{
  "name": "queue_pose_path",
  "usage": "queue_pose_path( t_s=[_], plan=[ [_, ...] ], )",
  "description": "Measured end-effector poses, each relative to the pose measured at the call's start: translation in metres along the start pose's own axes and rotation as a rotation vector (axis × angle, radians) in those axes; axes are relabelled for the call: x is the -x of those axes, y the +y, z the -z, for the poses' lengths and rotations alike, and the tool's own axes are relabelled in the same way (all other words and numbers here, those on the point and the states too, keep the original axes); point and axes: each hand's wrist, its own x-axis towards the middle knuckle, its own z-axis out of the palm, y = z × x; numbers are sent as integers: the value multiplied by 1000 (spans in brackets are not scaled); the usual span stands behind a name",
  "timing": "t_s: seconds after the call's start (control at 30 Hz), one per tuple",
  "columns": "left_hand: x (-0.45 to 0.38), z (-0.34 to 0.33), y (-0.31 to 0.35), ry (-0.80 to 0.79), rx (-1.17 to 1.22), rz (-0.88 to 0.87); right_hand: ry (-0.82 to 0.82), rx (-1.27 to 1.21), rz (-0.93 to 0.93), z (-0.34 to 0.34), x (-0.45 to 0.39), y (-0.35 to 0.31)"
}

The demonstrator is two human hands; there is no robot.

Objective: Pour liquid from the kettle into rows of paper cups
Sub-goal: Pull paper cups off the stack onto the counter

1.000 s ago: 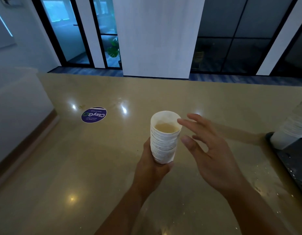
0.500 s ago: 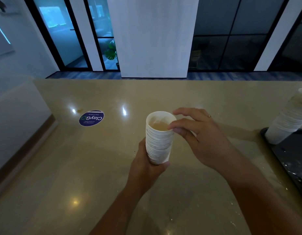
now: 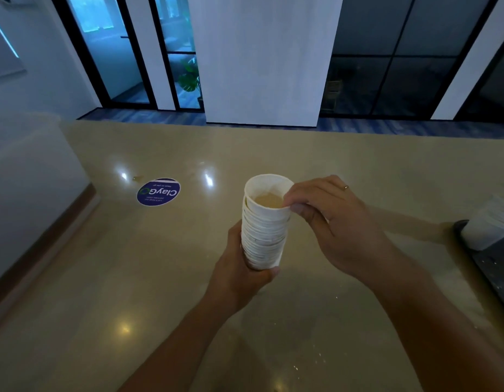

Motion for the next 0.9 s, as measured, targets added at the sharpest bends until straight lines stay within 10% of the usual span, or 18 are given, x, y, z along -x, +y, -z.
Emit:
queue_pose_path(
  t_s=[0.43,0.77,0.9],
  plan=[
    [-4,6,0,-22,-40,-14,-24,19,54,-8,-9,-3],
    [12,20,-5,79,16,36,571,-1,14,20,-39,-12],
    [22,22,-12,65,14,55,379,-50,-216,-28,-51,33]
  ],
)
